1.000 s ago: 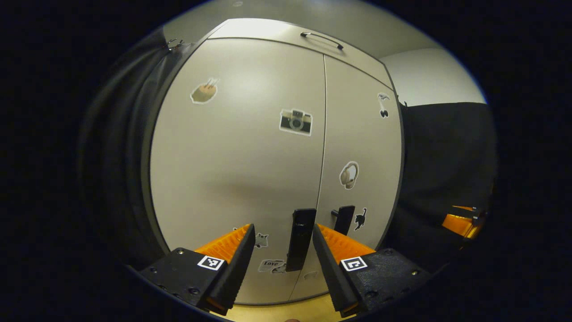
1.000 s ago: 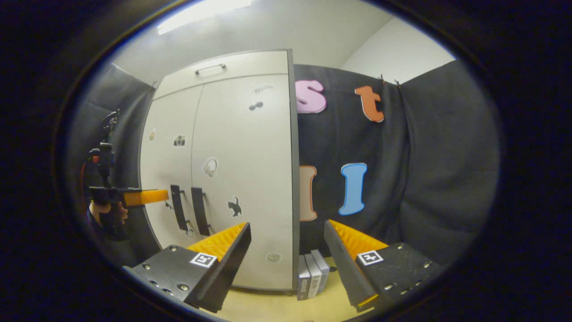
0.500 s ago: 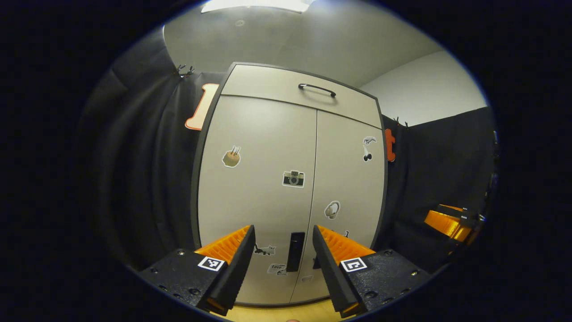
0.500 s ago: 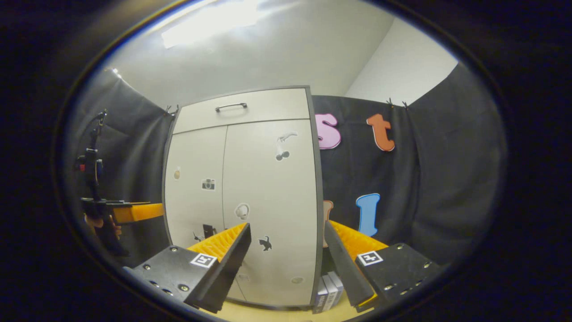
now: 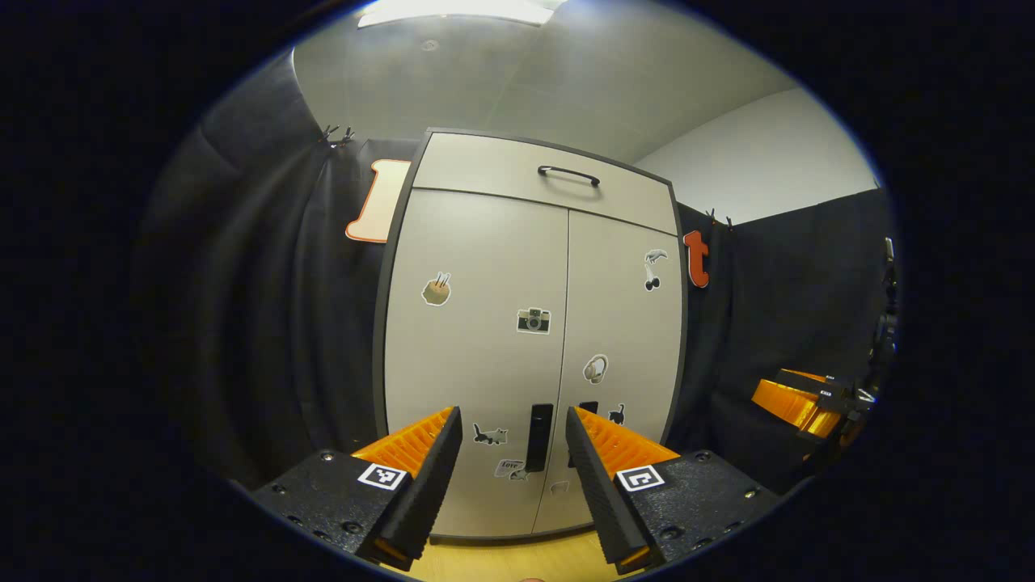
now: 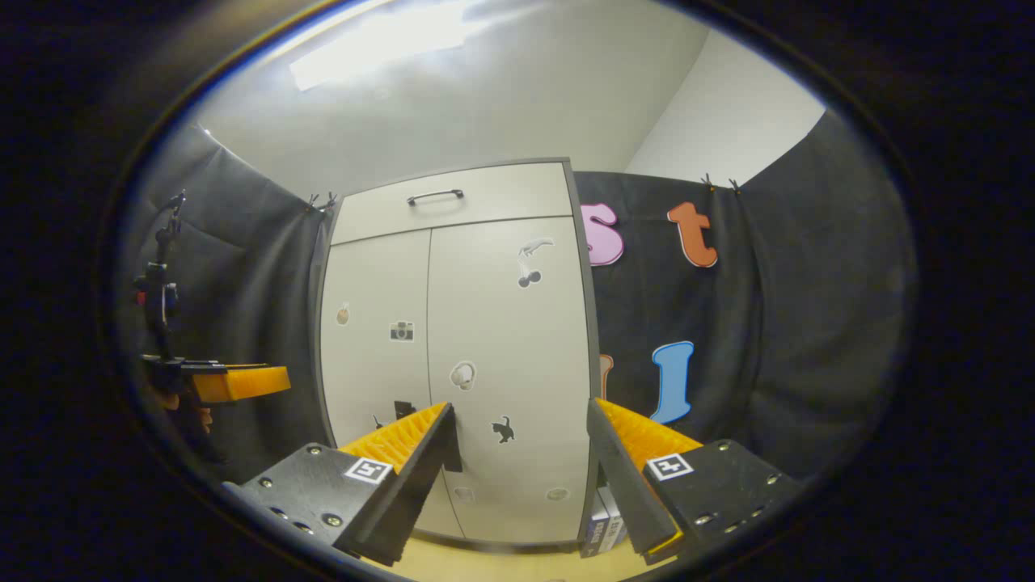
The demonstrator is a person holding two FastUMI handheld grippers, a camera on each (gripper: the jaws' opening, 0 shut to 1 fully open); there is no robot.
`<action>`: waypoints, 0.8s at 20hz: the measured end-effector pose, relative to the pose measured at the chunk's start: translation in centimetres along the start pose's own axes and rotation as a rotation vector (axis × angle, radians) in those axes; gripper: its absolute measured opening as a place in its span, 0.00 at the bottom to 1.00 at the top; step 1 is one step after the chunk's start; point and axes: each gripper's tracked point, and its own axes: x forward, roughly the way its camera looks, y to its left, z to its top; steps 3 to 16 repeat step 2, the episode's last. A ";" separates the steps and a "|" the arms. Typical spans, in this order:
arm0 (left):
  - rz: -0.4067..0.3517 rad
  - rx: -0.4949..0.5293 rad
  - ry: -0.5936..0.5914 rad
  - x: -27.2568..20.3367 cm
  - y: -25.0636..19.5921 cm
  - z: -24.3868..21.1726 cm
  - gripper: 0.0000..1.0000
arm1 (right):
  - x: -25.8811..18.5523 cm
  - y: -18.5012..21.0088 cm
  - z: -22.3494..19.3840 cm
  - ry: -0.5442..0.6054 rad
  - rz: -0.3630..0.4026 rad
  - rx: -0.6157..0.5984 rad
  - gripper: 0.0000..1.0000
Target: Grab one shoe with the right hand and put it into the shoe cabinet, grab the other shoe with the left hand and put it into the shoe cabinet; then close the right door with the right hand and the left door with the left hand.
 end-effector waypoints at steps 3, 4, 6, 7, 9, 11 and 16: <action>-0.006 0.016 0.001 -0.7 0.2 0.2 0.80 | -0.8 0.2 -0.3 0.001 -0.014 0.003 0.98; -0.006 0.016 0.001 -0.7 0.2 0.2 0.80 | -0.8 0.2 -0.3 0.001 -0.014 0.003 0.98; -0.006 0.016 0.001 -0.7 0.2 0.2 0.80 | -0.8 0.2 -0.3 0.001 -0.014 0.003 0.98; -0.006 0.016 0.001 -0.7 0.2 0.2 0.80 | -0.8 0.2 -0.3 0.001 -0.014 0.003 0.98; -0.006 0.016 0.001 -0.7 0.2 0.2 0.80 | -0.8 0.2 -0.3 0.001 -0.014 0.003 0.98; -0.006 0.016 0.001 -0.7 0.2 0.2 0.80 | -0.8 0.2 -0.3 0.001 -0.014 0.003 0.98; -0.006 0.016 0.001 -0.7 0.2 0.2 0.80 | -0.8 0.2 -0.3 0.001 -0.014 0.003 0.98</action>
